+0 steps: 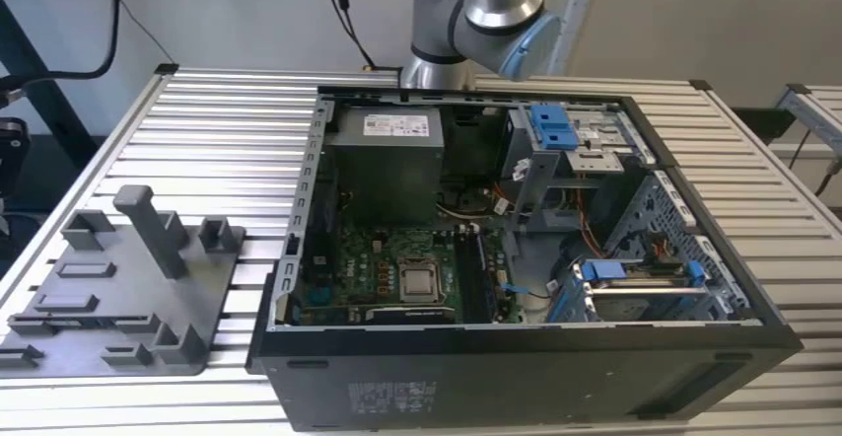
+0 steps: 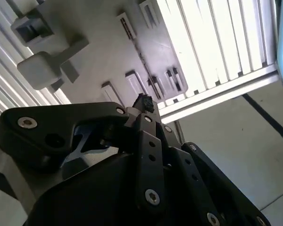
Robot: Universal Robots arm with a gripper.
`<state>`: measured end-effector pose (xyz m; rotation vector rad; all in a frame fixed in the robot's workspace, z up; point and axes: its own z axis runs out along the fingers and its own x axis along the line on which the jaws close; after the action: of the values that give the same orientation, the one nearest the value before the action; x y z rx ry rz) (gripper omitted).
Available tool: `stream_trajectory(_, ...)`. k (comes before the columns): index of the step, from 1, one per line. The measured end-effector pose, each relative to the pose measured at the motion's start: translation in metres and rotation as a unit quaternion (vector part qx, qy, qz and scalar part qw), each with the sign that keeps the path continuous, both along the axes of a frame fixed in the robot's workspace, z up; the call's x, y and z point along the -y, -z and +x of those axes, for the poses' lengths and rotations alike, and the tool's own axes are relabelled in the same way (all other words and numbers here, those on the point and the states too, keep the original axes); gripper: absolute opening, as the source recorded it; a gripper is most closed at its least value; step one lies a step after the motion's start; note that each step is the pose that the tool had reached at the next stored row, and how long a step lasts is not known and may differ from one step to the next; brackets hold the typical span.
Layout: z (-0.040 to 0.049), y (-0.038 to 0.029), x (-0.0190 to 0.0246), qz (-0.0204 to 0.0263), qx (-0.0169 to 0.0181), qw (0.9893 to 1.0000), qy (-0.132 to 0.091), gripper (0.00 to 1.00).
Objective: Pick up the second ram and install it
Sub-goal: 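Pick up the second ram and move it above second insertion slot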
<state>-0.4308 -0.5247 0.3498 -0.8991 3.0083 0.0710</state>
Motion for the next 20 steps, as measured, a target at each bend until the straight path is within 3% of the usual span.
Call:
stream_trajectory(5, 0.0, 0.0001, 0.0, -0.0001, 0.0007, 0.999, -0.046, 0.11)
stream_trajectory(10, 0.0, 0.0001, 0.0, 0.0, 0.0007, 0.996, -0.09, 0.11)
stream_trajectory(15, 0.0, 0.0001, 0.0, 0.0, 0.0006, 0.9909, -0.134, 0.11)
stream_trajectory(20, 0.0, 0.0006, 0.0, 0.0, 0.0008, 0.9837, -0.18, 0.11)
